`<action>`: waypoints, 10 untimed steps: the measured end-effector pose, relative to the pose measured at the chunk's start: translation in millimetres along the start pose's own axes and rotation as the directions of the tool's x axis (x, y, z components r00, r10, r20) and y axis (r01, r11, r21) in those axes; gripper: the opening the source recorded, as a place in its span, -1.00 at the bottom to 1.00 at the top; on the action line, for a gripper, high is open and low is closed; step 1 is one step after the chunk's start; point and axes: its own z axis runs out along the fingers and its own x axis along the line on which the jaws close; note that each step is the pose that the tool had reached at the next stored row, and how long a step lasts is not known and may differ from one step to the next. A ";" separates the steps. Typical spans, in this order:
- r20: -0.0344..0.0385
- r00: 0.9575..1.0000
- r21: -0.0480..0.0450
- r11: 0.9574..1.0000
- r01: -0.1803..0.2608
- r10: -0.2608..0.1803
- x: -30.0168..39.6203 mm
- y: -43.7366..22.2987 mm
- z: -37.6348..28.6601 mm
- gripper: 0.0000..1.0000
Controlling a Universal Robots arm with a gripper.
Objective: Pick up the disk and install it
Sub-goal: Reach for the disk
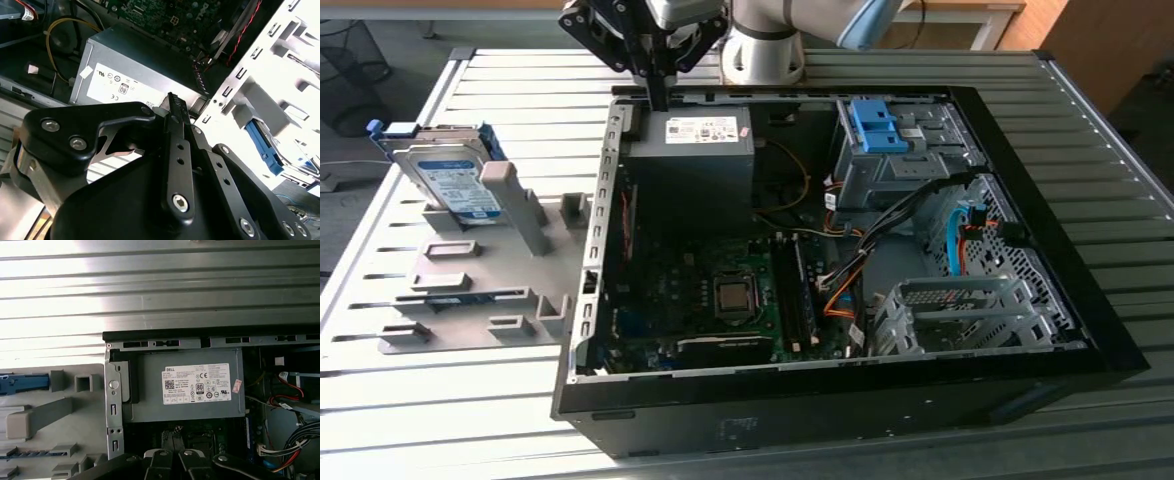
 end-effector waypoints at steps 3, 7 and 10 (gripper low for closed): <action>0.000 1.000 0.000 1.000 0.000 0.000 1.1 -0.1 0.0 -0.79; 0.000 1.000 0.000 1.000 0.000 0.000 2.6 -0.2 0.0 -0.79; 0.000 1.000 0.000 1.000 0.000 0.000 3.7 -0.3 0.0 -0.79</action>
